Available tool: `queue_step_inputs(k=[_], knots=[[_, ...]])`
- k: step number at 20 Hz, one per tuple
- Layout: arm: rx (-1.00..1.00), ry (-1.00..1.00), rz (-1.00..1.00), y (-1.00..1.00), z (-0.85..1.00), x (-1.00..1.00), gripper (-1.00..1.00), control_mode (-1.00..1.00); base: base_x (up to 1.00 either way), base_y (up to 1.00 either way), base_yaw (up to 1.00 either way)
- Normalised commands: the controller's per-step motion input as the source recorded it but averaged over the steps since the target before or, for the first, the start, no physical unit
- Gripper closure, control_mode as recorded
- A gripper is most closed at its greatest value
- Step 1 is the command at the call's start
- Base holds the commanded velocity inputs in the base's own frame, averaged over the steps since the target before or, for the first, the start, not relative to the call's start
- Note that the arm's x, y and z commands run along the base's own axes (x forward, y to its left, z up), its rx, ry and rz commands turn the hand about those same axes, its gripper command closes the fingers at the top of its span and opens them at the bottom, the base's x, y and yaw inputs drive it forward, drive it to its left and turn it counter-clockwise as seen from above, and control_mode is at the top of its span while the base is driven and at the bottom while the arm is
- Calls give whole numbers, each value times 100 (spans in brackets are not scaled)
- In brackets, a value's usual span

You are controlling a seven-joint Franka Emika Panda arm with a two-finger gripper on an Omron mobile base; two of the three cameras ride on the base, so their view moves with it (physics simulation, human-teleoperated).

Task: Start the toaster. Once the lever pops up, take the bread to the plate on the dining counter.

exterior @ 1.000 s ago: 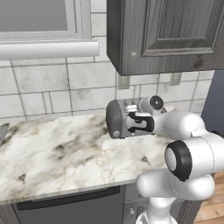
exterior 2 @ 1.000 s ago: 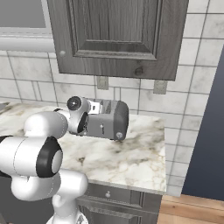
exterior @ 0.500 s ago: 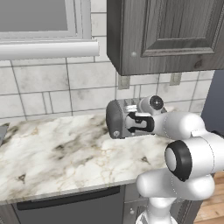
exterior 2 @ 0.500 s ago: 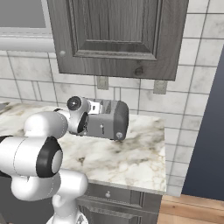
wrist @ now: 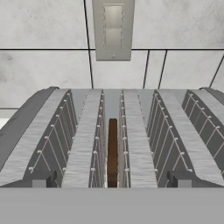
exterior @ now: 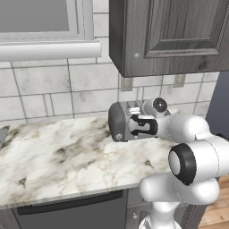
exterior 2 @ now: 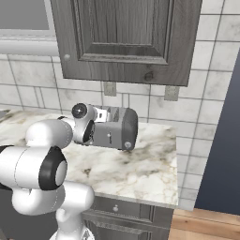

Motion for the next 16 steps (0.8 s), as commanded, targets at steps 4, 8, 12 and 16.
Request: queue_step_inputs(k=[4,8,12,16], knots=[[0,0,0,0,0,0,-100,-100,0,0,0],[0,0,0,0,0,0,-100,-100,0,0,0],[0,0,0,0,0,0,-100,-100,0,0,0],[0,0,0,0,0,0,-100,-100,0,0,0]])
